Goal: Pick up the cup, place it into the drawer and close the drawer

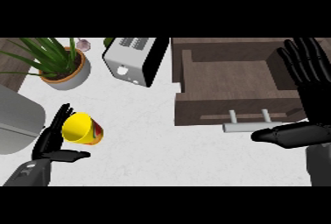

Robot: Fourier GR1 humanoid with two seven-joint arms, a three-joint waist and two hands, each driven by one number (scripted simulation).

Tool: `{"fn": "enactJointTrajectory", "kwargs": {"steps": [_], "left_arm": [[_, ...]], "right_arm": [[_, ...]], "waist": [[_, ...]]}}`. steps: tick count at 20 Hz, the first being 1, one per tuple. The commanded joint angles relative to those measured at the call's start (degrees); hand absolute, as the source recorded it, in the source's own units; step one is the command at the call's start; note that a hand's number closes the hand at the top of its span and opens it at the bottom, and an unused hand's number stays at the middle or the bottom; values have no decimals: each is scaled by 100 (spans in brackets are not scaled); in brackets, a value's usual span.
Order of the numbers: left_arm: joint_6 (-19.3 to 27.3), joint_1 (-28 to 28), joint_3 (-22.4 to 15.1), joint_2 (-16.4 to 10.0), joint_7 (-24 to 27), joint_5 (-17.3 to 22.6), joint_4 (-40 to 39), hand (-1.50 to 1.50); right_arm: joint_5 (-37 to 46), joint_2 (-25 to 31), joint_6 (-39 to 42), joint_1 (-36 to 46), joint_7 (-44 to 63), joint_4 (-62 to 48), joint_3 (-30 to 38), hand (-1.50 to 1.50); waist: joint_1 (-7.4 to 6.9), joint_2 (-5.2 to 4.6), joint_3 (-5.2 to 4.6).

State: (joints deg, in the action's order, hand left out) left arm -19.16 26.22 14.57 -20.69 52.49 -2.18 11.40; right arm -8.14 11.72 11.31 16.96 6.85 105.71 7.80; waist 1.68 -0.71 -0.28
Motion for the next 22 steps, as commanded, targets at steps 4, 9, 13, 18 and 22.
{"fn": "enactJointTrajectory", "kwargs": {"steps": [4, 9, 13, 18, 22], "left_arm": [[-436, 159, -48, 112, 551, -94, -171, -150], [-792, 171, -67, 174, 557, -97, -242, -150], [-1031, 255, -123, 626, 644, -71, -112, 150], [-104, 122, -147, 670, 1391, -172, 283, 150], [928, 86, 86, 501, 1595, -110, 370, 150]], "right_arm": [[87, -8, 11, 83, -109, -172, -34, -150], [68, -15, -12, -42, 77, 102, -77, -150], [218, -148, -116, 72, -39, -129, -186, -150], [237, -127, -125, -31, 139, 182, -252, -150], [150, 15, -107, 34, 95, 127, -10, -150]], "waist": [[1, -11, -1], [24, -2, -2], [29, -42, -14], [26, -2, -7], [5, -1, -1]]}}
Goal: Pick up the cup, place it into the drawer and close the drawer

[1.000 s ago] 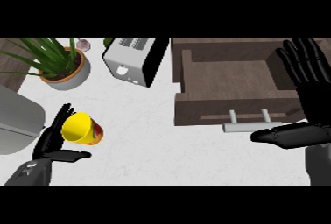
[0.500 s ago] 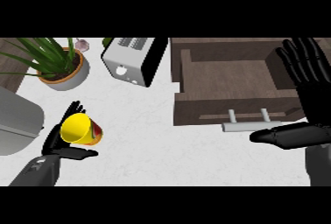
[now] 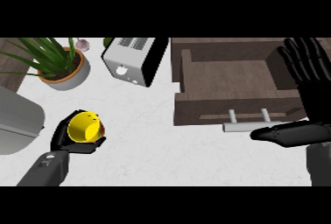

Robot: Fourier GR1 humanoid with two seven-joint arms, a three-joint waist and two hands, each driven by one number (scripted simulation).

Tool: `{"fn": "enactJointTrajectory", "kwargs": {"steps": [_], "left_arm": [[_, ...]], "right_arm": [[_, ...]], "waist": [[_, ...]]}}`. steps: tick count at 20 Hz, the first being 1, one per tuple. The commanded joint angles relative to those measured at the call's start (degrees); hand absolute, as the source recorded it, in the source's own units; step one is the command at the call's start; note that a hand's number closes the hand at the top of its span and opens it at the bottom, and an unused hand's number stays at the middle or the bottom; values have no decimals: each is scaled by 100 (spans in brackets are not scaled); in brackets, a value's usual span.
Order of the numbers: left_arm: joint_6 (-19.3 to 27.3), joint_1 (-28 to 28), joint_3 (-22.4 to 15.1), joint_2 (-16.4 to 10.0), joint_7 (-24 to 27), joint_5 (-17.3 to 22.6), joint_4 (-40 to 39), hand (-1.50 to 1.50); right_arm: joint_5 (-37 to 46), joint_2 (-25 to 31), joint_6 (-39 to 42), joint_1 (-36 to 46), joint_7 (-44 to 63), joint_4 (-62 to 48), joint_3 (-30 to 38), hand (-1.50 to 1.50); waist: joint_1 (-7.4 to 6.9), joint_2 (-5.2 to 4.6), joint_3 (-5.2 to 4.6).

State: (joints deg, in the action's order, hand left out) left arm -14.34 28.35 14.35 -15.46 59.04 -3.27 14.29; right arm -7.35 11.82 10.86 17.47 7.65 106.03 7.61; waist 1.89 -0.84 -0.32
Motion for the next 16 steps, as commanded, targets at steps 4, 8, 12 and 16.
{"fn": "enactJointTrajectory", "kwargs": {"steps": [4, 8, 12, 16], "left_arm": [[1812, -135, 657, 527, 1029, 408, 111, 150], [1199, -95, 897, 887, 1498, 718, 232, 150], [467, 504, 648, 899, 898, 705, 642, 150], [479, 884, 302, 1038, 423, 527, 924, 150]], "right_arm": [[-27, 65, 19, -5, -204, -138, 188, -150], [-11, -48, 35, -212, -112, 0, 14, -150], [99, -63, -51, -142, -8, 59, -57, -150], [106, -4, 39, -3, -253, -337, 29, -150]], "waist": [[-48, -12, 6], [-34, 16, 6], [-114, 77, 21], [-176, 75, 31]]}}
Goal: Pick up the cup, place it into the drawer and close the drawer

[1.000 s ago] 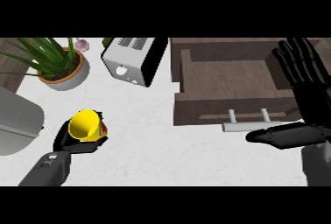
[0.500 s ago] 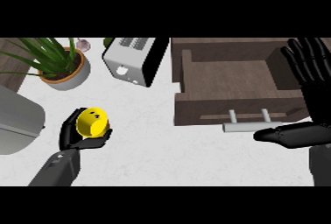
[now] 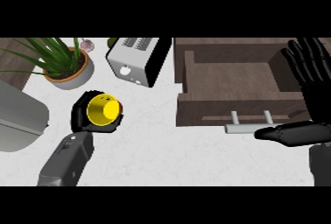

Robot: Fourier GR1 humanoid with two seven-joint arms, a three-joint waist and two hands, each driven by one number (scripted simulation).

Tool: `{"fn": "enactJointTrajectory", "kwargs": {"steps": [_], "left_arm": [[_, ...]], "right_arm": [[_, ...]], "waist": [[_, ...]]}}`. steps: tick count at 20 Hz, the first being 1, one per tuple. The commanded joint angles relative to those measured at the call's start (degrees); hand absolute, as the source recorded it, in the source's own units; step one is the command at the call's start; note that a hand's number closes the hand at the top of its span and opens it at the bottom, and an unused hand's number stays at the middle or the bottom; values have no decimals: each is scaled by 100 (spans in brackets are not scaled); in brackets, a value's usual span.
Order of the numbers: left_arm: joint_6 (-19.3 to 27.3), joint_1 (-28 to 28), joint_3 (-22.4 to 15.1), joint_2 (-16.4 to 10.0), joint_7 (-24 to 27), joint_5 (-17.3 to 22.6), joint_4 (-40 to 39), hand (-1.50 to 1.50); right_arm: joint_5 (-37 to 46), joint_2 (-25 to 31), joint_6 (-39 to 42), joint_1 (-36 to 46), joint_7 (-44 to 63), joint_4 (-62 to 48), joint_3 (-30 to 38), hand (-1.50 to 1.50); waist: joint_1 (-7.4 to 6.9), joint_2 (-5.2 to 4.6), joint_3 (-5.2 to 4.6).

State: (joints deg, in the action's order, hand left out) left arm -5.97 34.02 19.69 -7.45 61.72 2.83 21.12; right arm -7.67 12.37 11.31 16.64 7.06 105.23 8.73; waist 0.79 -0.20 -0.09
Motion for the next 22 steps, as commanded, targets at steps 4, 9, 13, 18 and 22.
{"fn": "enactJointTrajectory", "kwargs": {"steps": [4, 9, 13, 18, 22], "left_arm": [[-135, 768, -362, 327, -623, 31, 1023, 150], [-184, 1187, -754, 589, -1868, 54, 1917, 150], [426, 1726, -977, 735, -2944, 114, 2506, 150], [1334, 2567, -1695, 742, -3829, 463, 2620, 150], [1938, 3523, -1772, 744, -4385, 479, 2048, 150]], "right_arm": [[-28, 23, 72, -410, 105, 376, -8, -150], [19, 172, 31, -136, -102, -156, 289, -150], [6, 54, 54, -434, -64, 172, 150, -150], [205, 12, -95, -65, -21, -14, 29, -150], [8, 28, -3, -135, -189, 2, 188, -150]], "waist": [[-86, 69, 16], [-192, 82, 19], [-105, 69, 15], [-19, 43, 11], [81, 9, 14]]}}
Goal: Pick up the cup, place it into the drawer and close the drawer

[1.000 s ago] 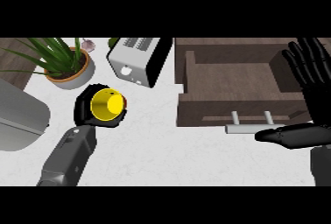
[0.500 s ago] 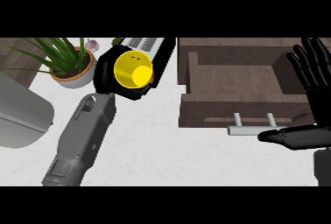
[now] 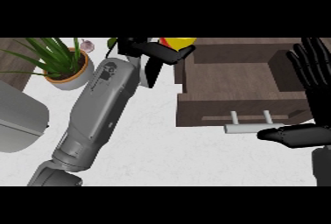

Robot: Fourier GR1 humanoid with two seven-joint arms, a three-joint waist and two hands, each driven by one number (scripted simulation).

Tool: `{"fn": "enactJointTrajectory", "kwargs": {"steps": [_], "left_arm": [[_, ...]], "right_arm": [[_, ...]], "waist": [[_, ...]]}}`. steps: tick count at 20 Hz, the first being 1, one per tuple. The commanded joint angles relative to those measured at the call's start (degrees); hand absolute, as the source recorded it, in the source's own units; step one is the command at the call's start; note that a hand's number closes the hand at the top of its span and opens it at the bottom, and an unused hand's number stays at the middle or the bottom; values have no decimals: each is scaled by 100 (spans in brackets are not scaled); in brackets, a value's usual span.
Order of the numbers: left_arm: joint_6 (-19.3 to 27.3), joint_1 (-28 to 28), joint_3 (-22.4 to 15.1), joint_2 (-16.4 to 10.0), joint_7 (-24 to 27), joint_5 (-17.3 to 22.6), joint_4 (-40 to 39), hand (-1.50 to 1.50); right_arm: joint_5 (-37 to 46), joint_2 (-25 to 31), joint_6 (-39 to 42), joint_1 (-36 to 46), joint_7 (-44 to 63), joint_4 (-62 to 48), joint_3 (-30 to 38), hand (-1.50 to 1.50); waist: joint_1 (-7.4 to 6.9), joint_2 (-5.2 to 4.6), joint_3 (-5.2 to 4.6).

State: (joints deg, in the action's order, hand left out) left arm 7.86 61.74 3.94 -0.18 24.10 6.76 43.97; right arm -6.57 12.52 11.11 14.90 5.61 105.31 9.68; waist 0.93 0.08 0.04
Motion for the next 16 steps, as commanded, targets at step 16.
{"fn": "enactJointTrajectory", "kwargs": {"steps": [16], "left_arm": [[804, 1612, -1654, 18, -1145, 843, -2777, 150]], "right_arm": [[-158, -7, 242, 337, 14, 39, -236, -150]], "waist": [[765, -202, 7]]}}
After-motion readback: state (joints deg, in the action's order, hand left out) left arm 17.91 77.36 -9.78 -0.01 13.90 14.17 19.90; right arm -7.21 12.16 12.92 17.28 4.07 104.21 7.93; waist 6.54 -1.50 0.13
